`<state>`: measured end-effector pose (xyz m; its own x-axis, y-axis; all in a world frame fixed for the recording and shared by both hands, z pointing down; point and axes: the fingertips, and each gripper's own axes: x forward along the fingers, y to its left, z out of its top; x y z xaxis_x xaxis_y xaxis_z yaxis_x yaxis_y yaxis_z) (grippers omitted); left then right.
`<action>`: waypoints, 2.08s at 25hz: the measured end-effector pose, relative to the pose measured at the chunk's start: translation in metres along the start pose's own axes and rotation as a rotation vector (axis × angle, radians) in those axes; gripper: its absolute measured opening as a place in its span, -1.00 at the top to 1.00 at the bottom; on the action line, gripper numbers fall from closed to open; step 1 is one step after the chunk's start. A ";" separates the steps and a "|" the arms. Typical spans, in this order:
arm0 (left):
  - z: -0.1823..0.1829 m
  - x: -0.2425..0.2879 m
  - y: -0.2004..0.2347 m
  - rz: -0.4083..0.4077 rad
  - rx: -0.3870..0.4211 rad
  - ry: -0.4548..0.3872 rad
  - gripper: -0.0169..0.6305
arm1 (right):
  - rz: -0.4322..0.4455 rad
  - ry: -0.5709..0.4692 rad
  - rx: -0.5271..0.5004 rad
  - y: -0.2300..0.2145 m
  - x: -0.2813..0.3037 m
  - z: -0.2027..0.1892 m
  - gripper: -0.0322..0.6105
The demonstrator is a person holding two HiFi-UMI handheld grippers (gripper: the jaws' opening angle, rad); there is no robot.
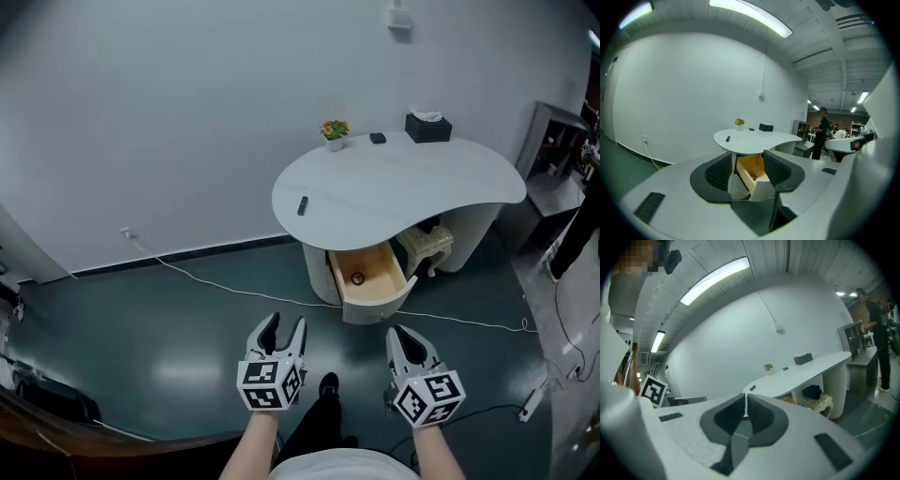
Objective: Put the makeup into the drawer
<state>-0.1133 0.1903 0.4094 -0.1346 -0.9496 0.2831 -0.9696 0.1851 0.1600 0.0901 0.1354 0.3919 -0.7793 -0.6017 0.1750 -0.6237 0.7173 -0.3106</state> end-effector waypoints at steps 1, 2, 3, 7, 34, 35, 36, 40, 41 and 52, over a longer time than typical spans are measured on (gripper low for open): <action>0.005 0.012 0.006 0.000 -0.002 -0.001 0.33 | -0.002 0.001 0.002 -0.003 0.012 0.004 0.89; 0.009 0.023 0.011 0.001 -0.003 -0.001 0.33 | -0.004 0.001 0.005 -0.007 0.024 0.007 0.89; 0.014 0.035 0.017 0.000 -0.003 0.001 0.33 | -0.007 0.002 0.007 -0.010 0.035 0.011 0.89; 0.030 0.078 0.039 -0.004 0.002 0.011 0.33 | -0.024 0.004 0.017 -0.022 0.081 0.025 0.89; 0.094 0.227 0.105 -0.058 0.047 0.004 0.40 | -0.049 -0.028 -0.014 -0.041 0.220 0.080 0.89; 0.095 0.230 0.105 -0.058 0.048 0.004 0.40 | -0.043 -0.027 -0.018 -0.042 0.224 0.081 0.89; 0.096 0.234 0.104 -0.057 0.049 0.004 0.40 | -0.036 -0.027 -0.022 -0.043 0.228 0.082 0.89; 0.100 0.249 0.106 -0.041 0.046 0.009 0.40 | 0.006 -0.018 -0.026 -0.048 0.247 0.087 0.89; 0.101 0.254 0.108 -0.036 0.042 0.011 0.40 | 0.018 -0.017 -0.024 -0.050 0.252 0.088 0.89; 0.098 0.307 0.115 0.023 0.015 0.050 0.40 | 0.093 0.026 -0.032 -0.081 0.304 0.101 0.89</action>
<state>-0.2862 -0.1044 0.4223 -0.1465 -0.9313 0.3334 -0.9695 0.2022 0.1387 -0.0901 -0.1418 0.3760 -0.8349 -0.5232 0.1709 -0.5500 0.7807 -0.2966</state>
